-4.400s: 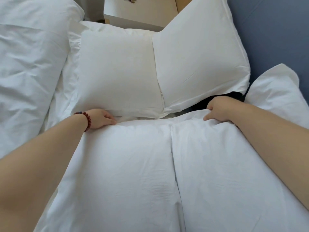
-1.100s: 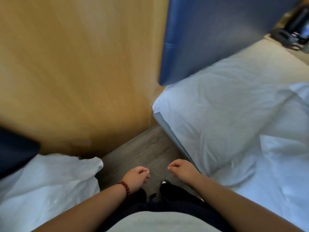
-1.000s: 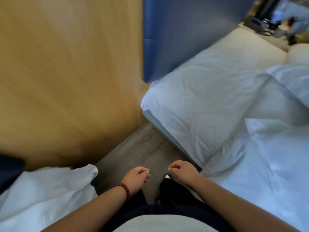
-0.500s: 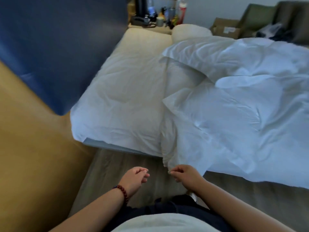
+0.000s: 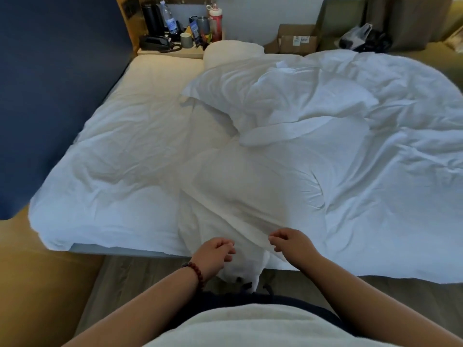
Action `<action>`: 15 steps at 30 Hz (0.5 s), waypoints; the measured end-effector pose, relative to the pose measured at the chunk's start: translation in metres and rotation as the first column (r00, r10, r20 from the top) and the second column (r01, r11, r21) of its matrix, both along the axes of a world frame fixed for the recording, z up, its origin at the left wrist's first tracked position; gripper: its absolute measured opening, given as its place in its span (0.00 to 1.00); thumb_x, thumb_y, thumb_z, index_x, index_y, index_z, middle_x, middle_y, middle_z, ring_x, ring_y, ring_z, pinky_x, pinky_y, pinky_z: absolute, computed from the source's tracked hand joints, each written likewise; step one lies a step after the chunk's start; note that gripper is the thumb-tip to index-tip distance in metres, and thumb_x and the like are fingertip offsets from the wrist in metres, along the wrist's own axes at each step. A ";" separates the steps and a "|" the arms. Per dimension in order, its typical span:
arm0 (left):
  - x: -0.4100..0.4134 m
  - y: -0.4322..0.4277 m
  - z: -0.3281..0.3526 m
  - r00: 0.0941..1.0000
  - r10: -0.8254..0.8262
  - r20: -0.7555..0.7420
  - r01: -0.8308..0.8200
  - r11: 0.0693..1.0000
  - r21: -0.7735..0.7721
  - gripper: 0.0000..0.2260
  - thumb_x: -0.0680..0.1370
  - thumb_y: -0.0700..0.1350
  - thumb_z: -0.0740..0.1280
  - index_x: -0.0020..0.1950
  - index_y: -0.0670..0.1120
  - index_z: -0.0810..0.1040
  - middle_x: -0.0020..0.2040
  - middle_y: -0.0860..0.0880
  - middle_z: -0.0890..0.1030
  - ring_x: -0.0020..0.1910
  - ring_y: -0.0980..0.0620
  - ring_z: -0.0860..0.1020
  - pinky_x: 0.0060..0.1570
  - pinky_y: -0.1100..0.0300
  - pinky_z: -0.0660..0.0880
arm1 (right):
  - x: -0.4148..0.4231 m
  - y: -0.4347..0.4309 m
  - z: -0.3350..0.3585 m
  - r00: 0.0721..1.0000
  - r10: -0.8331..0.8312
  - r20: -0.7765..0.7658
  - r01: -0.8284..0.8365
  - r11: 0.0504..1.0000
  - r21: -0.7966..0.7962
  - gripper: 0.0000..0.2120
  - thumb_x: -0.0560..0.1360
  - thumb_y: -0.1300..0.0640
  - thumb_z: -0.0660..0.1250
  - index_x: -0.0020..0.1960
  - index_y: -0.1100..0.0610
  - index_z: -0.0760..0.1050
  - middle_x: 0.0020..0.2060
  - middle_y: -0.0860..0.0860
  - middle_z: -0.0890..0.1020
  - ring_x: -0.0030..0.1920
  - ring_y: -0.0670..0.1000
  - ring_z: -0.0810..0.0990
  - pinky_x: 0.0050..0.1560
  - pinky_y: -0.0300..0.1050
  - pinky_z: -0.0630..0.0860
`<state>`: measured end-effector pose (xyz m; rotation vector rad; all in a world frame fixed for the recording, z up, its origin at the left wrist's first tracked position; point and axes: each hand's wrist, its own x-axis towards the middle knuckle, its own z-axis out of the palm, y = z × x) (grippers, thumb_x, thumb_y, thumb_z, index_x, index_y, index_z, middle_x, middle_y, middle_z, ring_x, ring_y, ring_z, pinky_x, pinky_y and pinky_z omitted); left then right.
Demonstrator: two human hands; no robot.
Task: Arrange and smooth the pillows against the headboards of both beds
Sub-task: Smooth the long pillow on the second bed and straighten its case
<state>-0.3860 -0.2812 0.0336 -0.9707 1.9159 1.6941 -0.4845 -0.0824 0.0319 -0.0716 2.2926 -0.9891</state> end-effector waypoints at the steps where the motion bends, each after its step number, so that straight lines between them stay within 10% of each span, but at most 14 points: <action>1: -0.011 0.004 0.004 1.000 -0.001 -0.010 0.001 1.000 -0.005 0.08 0.82 0.45 0.61 0.57 0.46 0.78 0.52 0.49 0.83 0.49 0.52 0.80 0.47 0.59 0.76 | -0.008 0.005 0.004 0.999 -0.025 -0.024 0.025 1.000 -0.019 0.04 0.76 0.52 0.68 0.47 0.49 0.80 0.42 0.48 0.84 0.44 0.48 0.83 0.51 0.48 0.79; 15: -0.173 -0.011 0.038 0.983 0.102 -0.152 -0.089 0.992 0.092 0.07 0.82 0.45 0.62 0.55 0.47 0.79 0.52 0.48 0.84 0.51 0.50 0.82 0.54 0.54 0.77 | -0.113 -0.009 0.048 0.954 -0.258 -0.151 0.227 0.954 -0.196 0.04 0.77 0.49 0.67 0.49 0.46 0.81 0.41 0.43 0.82 0.44 0.42 0.80 0.42 0.36 0.71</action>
